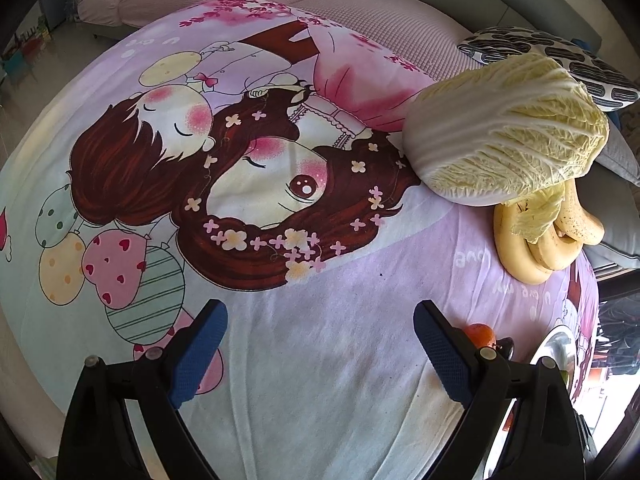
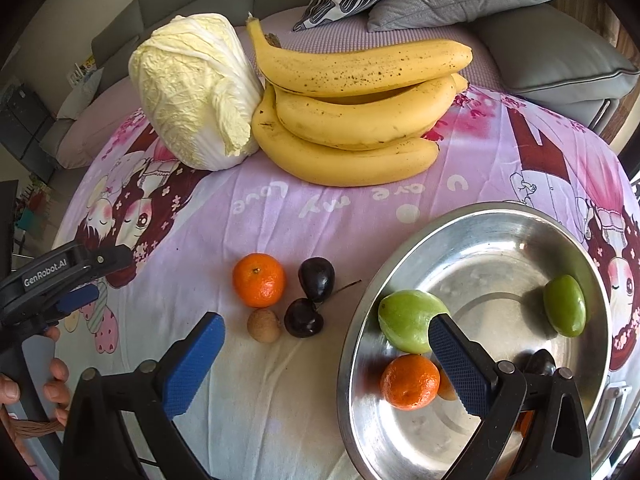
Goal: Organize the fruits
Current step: 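Move both open grippers toward the remaining tangerine and dark cherries, then close the left gripper on the orange tangerine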
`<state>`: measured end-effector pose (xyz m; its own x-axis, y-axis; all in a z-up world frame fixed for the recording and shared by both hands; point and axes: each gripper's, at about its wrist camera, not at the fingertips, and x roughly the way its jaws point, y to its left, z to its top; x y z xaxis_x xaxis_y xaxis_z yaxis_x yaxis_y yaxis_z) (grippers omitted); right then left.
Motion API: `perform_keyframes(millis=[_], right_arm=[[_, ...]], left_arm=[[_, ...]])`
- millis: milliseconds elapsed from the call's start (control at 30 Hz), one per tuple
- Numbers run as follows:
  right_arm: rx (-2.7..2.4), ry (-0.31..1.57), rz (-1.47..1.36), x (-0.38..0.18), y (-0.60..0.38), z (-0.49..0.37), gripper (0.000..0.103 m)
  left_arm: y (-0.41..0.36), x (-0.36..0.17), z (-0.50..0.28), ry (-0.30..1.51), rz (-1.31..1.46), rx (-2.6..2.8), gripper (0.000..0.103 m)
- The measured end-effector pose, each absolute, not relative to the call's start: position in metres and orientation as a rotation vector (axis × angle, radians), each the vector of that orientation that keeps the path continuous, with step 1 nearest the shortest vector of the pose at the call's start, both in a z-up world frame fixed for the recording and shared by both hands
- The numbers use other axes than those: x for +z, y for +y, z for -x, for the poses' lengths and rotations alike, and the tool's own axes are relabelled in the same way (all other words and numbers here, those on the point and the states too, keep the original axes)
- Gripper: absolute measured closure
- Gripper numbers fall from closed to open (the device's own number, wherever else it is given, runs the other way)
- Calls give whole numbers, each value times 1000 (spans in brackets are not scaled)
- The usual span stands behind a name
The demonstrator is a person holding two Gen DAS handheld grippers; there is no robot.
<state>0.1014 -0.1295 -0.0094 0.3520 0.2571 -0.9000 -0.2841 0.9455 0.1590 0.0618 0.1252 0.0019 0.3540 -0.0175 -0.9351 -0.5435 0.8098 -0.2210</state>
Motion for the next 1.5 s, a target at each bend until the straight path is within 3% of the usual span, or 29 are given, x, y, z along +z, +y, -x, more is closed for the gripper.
perform_keyframes(millis=[500,800,1300,1500], right_arm=[[351,1140,-39,-16,-143,-118,0],[305,1109,-52,-13,-157,-126,0],[282,1149,-14,-26,-153,-134,0],[286,1146,-7,-26,-152,-133,0]], left_arm=[[97,5,-81,1094,486,246,8],[78,-1,-99,1161,388,212,8],[44,-16,-119,1247,459,82,9],[20,-29,-131,1280,512,0,22]])
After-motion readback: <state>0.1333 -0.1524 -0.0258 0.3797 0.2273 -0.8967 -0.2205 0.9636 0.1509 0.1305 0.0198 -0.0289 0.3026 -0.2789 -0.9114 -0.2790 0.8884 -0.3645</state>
